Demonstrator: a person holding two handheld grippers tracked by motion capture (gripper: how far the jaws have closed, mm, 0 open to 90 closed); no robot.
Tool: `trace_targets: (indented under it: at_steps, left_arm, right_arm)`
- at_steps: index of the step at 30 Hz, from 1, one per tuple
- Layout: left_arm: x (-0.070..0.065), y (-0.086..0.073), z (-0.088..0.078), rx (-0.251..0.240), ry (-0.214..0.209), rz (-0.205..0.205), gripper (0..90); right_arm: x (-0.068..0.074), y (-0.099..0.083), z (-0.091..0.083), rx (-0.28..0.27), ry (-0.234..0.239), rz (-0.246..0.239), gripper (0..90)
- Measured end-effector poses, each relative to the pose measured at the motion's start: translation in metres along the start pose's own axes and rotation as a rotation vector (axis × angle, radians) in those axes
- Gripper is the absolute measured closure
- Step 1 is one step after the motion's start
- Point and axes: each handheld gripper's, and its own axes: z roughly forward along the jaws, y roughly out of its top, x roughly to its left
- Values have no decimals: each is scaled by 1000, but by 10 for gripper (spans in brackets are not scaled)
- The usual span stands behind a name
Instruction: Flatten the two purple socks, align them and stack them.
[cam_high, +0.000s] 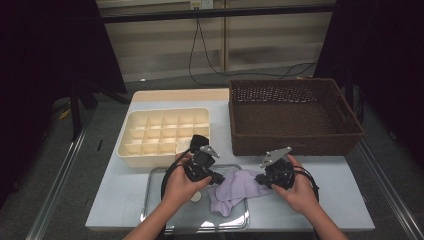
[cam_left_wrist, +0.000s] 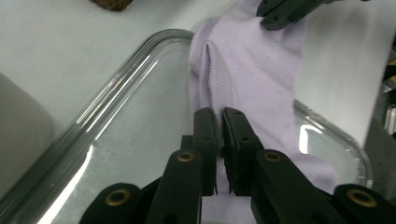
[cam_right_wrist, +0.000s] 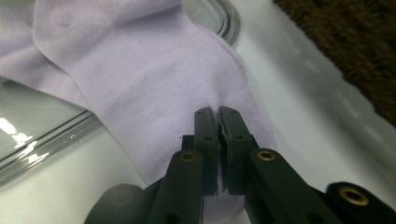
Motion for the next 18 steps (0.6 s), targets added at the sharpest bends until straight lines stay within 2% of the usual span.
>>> trace_targets:
  at_steps: [3,4,5,6,7,8,9,10,12,13,14,16,17,18]
  left_arm:
    - [-1,-2,-2,2,-16,-7,844]
    - [-2,-4,-1,-13,-22,-35,844]
    - [0,-5,-3,-3,-27,-19,843]
    - [0,-7,-3,-10,-35,-25,843]
    - [0,-8,-3,-16,-30,-44,842]
    - [1,-9,-3,-25,-39,-45,841]
    - [0,-10,-3,-26,-35,-61,839]
    - [2,-11,-3,-19,-39,-49,836]
    - [3,-12,0,-25,-40,-64,833]
    - [5,-13,0,-9,-36,-38,825]
    - [4,-13,3,-32,-36,-74,817]
    - [6,-14,5,-35,-40,-67,747]
    - [7,-14,5,-24,-15,-41,699]
    - [7,-13,4,-23,2,-35,650]
  right_arm:
    - [-3,1,-6,-17,4,7,879]
    - [-3,1,-7,-16,6,13,879]
    - [-2,1,-7,-16,9,13,879]
    - [-2,1,-7,-22,10,11,878]
    - [-3,1,-8,-24,11,11,872]
    - [-3,1,-7,-23,15,12,849]
    - [-3,1,-7,-30,14,13,787]
    - [-2,2,-8,-35,9,22,753]
    - [-2,3,-8,-56,18,10,681]
    - [-1,4,-8,-63,13,15,669]
    - [1,6,-8,-65,21,6,659]
    - [6,10,-6,-74,27,-6,593]
    - [9,12,-4,-81,32,-15,552]
    - [13,14,-1,-78,43,-24,514]
